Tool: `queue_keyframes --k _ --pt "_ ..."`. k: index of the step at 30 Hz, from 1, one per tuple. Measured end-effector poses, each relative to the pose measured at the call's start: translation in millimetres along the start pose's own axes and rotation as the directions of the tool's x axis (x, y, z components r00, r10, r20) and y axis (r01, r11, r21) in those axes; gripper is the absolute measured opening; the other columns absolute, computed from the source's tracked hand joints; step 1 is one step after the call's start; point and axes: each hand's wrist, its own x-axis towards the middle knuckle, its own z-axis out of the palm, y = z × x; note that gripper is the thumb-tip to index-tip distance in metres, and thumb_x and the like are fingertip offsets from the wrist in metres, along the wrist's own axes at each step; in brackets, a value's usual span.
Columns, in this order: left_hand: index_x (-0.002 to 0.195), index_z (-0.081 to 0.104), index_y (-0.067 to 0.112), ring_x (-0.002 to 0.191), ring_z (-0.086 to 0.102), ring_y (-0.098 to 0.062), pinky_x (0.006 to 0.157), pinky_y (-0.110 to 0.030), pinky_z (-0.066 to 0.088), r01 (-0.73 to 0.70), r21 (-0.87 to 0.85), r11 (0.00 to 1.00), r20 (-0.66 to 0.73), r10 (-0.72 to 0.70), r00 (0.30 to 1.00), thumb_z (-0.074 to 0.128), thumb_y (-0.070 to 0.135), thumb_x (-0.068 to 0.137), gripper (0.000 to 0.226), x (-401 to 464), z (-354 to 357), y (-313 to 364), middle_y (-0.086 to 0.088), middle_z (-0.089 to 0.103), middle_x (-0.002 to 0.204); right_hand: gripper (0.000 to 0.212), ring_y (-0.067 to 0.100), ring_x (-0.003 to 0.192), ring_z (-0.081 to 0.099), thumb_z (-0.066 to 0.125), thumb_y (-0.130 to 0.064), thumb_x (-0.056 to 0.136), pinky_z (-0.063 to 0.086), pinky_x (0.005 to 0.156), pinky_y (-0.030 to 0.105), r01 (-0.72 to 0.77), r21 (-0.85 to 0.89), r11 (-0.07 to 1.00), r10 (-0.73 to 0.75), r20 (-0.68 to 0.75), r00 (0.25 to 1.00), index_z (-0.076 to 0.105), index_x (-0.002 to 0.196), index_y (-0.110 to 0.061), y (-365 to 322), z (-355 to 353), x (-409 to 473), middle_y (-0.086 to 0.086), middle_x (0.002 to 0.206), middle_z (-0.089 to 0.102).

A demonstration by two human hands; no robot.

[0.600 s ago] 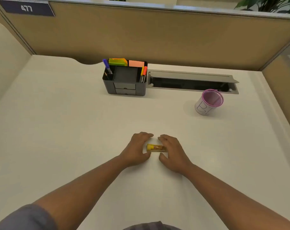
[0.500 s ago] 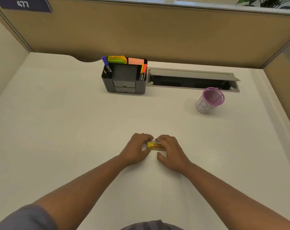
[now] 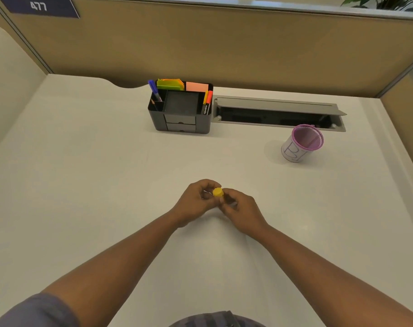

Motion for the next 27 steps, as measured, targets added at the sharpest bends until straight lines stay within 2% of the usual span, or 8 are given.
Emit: queue_keyframes --k 2,7,10,12,15,18,23,27 --pt "0.115 0.070 0.018 0.101 0.073 -0.038 0.097 -0.060 0.056 -0.013 -0.031 0.999 -0.009 0.013 1.000 0.075 0.011 0.089 0.028 -1 1 3 -0.013 0.072 0.116 0.022 0.003 0.095 0.067 0.063 -0.036 0.098 0.053 0.079 0.022 -0.037 0.065 0.997 0.037 -0.005 0.999 0.066 0.120 -0.036 -5 -1 -1 -0.016 0.107 0.074" --pt "0.114 0.071 0.015 0.104 0.075 -0.028 0.099 -0.052 0.058 -0.032 -0.035 0.999 0.022 0.033 0.999 0.072 0.008 0.092 0.022 -2 2 11 -0.011 0.075 0.114 0.037 0.010 0.108 0.067 0.059 -0.038 0.101 0.054 0.091 0.031 -0.087 0.136 0.987 0.085 0.018 0.996 0.053 0.137 -0.035 -9 -3 -4 -0.007 0.124 0.070" --pt "0.118 0.071 0.019 0.093 0.072 -0.013 0.094 -0.042 0.060 -0.046 -0.018 0.999 0.004 0.046 0.999 0.073 0.009 0.092 0.029 -2 4 14 0.000 0.074 0.106 0.031 0.017 0.106 0.067 0.058 -0.034 0.102 0.054 0.090 0.036 -0.110 0.139 0.984 0.107 0.026 0.994 0.046 0.131 -0.032 -7 -5 -5 -0.001 0.123 0.069" --pt "0.125 0.069 0.023 0.091 0.070 -0.007 0.094 -0.037 0.059 -0.055 0.015 0.998 0.012 0.055 0.998 0.072 0.010 0.093 0.035 -3 5 17 0.006 0.071 0.105 0.024 0.010 0.107 0.064 0.056 -0.030 0.103 0.052 0.089 0.032 -0.096 0.149 0.984 0.093 0.028 0.995 0.046 0.124 -0.030 -7 -4 -5 -0.005 0.120 0.066" --pt "0.122 0.071 0.022 0.103 0.072 -0.016 0.096 -0.041 0.058 -0.047 0.042 0.998 -0.006 0.047 0.999 0.071 0.011 0.094 0.030 -2 5 19 0.002 0.075 0.114 0.020 -0.002 0.105 0.060 0.057 -0.029 0.102 0.048 0.083 0.022 -0.081 0.156 0.984 0.079 0.014 0.997 0.047 0.119 -0.031 -9 -3 -6 -0.015 0.115 0.064" --pt "0.115 0.071 0.018 0.101 0.074 -0.024 0.094 -0.048 0.058 -0.006 0.033 0.999 -0.031 0.007 1.000 0.073 0.012 0.092 0.024 -2 4 21 -0.006 0.078 0.107 0.024 0.009 0.099 0.064 0.066 -0.023 0.096 0.054 0.079 0.028 -0.073 0.139 0.988 0.076 -0.018 0.997 0.052 0.115 -0.030 -9 -3 -7 -0.014 0.112 0.064" --pt "0.114 0.075 0.020 0.094 0.072 -0.006 0.087 -0.024 0.059 -0.076 0.191 0.979 -0.001 0.077 0.997 0.075 0.006 0.090 0.027 1 -4 29 0.003 0.077 0.107 0.024 0.013 0.101 0.059 0.063 -0.019 0.099 0.047 0.083 0.022 -0.056 0.039 0.998 0.059 -0.079 0.995 0.062 0.123 -0.021 -5 -5 -5 -0.004 0.116 0.063" --pt "0.115 0.076 0.016 0.096 0.072 -0.011 0.089 -0.025 0.058 -0.104 0.325 0.940 0.013 0.106 0.994 0.075 0.004 0.089 0.029 4 -7 33 0.000 0.077 0.106 0.030 0.013 0.103 0.058 0.062 -0.020 0.099 0.046 0.084 0.019 -0.066 -0.002 0.998 0.065 -0.086 0.994 0.063 0.129 -0.020 -6 -6 -3 -0.006 0.115 0.062"
